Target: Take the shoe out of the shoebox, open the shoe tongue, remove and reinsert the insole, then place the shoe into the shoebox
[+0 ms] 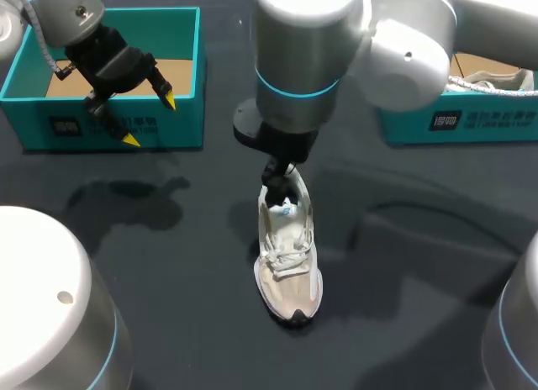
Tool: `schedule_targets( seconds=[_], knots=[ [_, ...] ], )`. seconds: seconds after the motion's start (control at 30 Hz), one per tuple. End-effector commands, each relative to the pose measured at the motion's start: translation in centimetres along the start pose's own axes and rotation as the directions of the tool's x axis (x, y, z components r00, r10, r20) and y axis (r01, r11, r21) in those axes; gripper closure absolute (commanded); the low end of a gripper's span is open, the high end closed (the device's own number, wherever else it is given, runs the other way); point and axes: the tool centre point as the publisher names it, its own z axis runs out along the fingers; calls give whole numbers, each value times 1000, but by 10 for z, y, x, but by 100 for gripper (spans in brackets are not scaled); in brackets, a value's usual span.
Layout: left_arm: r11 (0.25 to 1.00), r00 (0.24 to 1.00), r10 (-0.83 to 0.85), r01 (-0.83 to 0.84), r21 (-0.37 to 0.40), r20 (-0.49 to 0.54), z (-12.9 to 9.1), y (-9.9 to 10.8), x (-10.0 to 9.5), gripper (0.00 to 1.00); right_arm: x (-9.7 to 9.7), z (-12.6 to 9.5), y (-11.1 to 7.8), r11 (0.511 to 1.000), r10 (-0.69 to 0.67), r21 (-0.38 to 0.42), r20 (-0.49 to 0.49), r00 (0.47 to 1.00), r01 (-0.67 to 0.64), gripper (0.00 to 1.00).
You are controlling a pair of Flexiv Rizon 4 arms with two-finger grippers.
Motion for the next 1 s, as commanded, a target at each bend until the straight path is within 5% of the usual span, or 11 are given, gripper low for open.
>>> schedule_targets(
  seconds=[0.03,0.2,0.5,1.0],
  knots=[
    [1000,1000,0,0,-3,-2,0,0,0,0,-19,12,5,931,-364,-44,-64,929,362,0],
    [1000,1000,0,0,-3,-2,0,0,0,0,-35,12,6,914,-404,-27,9,915,404,0],
    [1000,1000,0,0,-3,-2,0,0,0,0,-35,12,6,914,-404,-27,9,915,404,0],
    [1000,1000,0,0,-3,-2,0,0,0,0,-58,63,37,908,-419,-28,-27,908,418,0]
  ],
)
